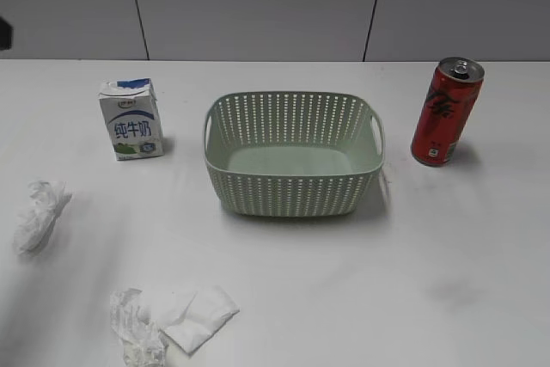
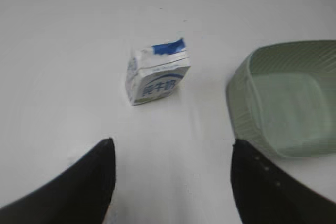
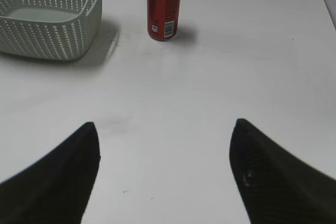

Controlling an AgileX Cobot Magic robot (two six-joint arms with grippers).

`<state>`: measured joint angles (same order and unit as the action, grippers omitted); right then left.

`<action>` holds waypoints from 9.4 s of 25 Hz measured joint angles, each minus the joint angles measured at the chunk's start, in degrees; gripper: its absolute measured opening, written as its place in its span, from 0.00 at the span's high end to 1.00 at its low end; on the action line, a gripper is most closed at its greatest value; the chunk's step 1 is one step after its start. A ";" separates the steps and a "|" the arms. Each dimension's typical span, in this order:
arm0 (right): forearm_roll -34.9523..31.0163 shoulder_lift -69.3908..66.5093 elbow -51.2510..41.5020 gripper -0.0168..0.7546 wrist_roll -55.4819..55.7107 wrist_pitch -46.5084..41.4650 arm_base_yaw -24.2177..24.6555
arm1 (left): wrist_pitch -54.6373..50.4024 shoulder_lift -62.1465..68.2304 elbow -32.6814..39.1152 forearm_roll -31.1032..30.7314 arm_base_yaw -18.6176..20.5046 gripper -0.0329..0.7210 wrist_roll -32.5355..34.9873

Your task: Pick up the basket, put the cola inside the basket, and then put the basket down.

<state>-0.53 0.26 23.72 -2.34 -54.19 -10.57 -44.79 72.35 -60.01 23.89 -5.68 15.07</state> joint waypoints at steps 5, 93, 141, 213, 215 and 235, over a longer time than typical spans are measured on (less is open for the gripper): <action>0.00 0.00 0.00 0.22 0.00 0.00 0.00 | -1.77 12.26 -11.80 -3.25 -9.58 0.27 -5.55; 0.92 -118.02 79.92 0.26 3.38 -12.82 2.36 | 0.20 24.21 -4.62 -17.17 -25.48 0.96 -38.82; -4.44 0.02 0.26 0.26 -4.53 0.35 2.36 | -2.49 24.21 -4.61 -15.21 -25.41 0.96 -40.96; -3.47 -95.15 71.18 0.31 -5.12 -8.68 -10.55 | -3.28 42.64 -24.29 -23.20 -30.65 0.96 -40.91; -3.68 -93.64 70.75 0.31 -5.06 -8.69 -15.23 | -3.56 43.01 -25.67 -23.01 -31.07 0.96 -40.86; -4.71 -93.90 44.31 0.16 -4.28 13.58 -21.54 | -7.05 43.20 -26.30 -18.86 -31.12 0.96 -40.73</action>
<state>-5.25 -93.64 68.03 -6.62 -40.62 -32.11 -51.83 115.56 -86.31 5.02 -36.79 -25.66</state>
